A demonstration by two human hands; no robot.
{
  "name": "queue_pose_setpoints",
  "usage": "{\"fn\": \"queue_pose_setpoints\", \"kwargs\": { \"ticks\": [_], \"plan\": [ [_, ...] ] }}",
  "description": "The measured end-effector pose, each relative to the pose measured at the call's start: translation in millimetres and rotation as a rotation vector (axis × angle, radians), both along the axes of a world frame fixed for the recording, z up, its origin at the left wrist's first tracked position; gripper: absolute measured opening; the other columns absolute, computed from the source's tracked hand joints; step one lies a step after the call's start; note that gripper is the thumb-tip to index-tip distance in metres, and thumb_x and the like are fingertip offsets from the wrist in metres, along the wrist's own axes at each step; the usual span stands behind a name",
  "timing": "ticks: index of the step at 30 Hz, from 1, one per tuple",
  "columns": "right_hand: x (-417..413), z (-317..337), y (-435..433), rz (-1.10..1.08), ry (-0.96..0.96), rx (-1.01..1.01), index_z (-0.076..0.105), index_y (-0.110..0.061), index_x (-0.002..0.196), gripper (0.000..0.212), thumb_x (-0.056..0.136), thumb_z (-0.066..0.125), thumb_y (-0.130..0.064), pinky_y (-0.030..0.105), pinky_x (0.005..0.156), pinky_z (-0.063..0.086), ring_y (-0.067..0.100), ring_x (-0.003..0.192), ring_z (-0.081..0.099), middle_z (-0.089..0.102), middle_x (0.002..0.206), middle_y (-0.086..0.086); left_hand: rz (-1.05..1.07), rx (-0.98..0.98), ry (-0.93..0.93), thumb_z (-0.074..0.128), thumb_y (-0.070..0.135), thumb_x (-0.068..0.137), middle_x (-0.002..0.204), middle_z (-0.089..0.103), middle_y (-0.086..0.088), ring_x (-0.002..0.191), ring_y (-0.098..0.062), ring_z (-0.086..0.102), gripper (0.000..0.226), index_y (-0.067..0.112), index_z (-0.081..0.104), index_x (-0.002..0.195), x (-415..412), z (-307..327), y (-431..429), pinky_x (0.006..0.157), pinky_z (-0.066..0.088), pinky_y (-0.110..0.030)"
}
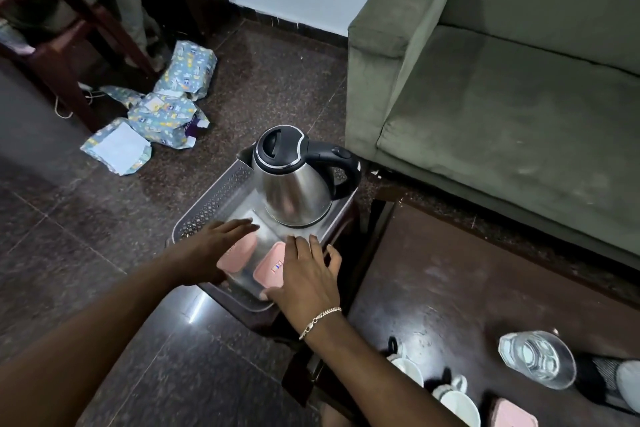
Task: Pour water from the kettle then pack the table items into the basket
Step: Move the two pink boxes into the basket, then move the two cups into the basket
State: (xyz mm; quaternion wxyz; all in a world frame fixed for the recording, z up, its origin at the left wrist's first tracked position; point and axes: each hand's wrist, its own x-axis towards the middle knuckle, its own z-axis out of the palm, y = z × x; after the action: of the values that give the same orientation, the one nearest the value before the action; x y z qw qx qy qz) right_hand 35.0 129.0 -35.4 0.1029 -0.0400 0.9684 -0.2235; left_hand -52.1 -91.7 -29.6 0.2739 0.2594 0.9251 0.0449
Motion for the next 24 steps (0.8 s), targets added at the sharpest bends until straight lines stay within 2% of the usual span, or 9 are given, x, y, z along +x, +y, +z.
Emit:
{"fn": "queue_pose_setpoints", "kwargs": {
  "ticks": [2,4,8,13,16,19,24],
  "plan": [
    [19.5,7.3,19.0,-0.024,0.109,-0.053,0.043,-0.013,0.145,0.096,0.068,0.077,-0.060,0.050,0.112,0.024,0.024,0.141,0.036,0.050,0.143,0.001,0.003,0.022,0.092,0.095,0.020,0.061,0.167,0.024,0.003,0.145,-0.025,0.031,0.123,0.026,0.024,0.161,10.3,10.8,9.3,0.117,0.027,-0.032],
    [42.9,11.4,42.6,-0.050,0.190,-0.068,0.048,-0.015,0.142,0.086,0.073,0.074,-0.059,0.045,0.106,0.032,0.020,0.134,0.044,0.054,0.140,-0.001,0.026,0.052,0.190,0.095,0.026,0.063,0.165,0.029,0.000,0.144,-0.027,0.032,0.118,0.025,0.028,0.160,25.1,23.5,25.7,0.118,0.033,-0.040],
    [103.6,7.2,106.3,-0.091,0.116,-0.006,0.049,-0.017,0.145,0.076,0.083,0.066,-0.058,0.043,0.096,0.042,0.024,0.124,0.052,0.055,0.139,-0.001,0.055,0.222,0.327,0.095,0.032,0.065,0.146,0.043,-0.007,0.126,-0.032,0.046,0.097,0.022,0.045,0.147,75.2,36.0,78.8,0.104,0.044,-0.043],
    [184.8,-18.0,191.0,-0.199,-0.136,0.097,0.044,-0.028,0.146,0.070,0.084,0.060,-0.056,0.041,0.098,0.038,0.025,0.126,0.049,0.047,0.141,-0.002,0.089,0.336,0.157,0.085,0.044,0.075,0.136,0.041,0.001,0.119,-0.022,0.055,0.084,0.025,0.042,0.146,158.1,2.7,171.8,0.095,0.038,-0.020],
    [219.6,-34.7,223.0,-0.233,-0.272,0.158,0.035,-0.035,0.149,0.079,0.080,0.062,-0.062,0.040,0.101,0.039,0.025,0.131,0.043,0.038,0.146,0.000,0.143,0.285,0.016,0.082,0.045,0.075,0.144,0.037,-0.002,0.125,-0.028,0.057,0.093,0.028,0.035,0.153,205.9,-33.9,221.3,0.099,0.044,-0.028],
    [241.6,-52.8,237.5,-0.198,-0.355,0.151,0.028,-0.039,0.152,0.084,0.079,0.066,-0.057,0.039,0.102,0.039,0.027,0.130,0.041,0.034,0.147,0.000,0.211,0.221,-0.055,0.081,0.044,0.074,0.149,0.033,-0.003,0.129,-0.031,0.054,0.099,0.040,0.024,0.155,242.9,-63.5,257.7,0.104,0.047,-0.035],
    [250.1,-73.7,241.4,-0.140,-0.320,0.136,0.024,-0.033,0.156,0.082,0.086,0.064,-0.046,0.039,0.101,0.042,0.028,0.123,0.049,0.040,0.143,0.003,0.266,0.148,-0.061,0.082,0.038,0.079,0.144,0.037,-0.002,0.120,-0.029,0.058,0.093,0.040,0.028,0.154,264.8,-92.4,294.3,0.097,0.051,-0.040]
  ]
}}
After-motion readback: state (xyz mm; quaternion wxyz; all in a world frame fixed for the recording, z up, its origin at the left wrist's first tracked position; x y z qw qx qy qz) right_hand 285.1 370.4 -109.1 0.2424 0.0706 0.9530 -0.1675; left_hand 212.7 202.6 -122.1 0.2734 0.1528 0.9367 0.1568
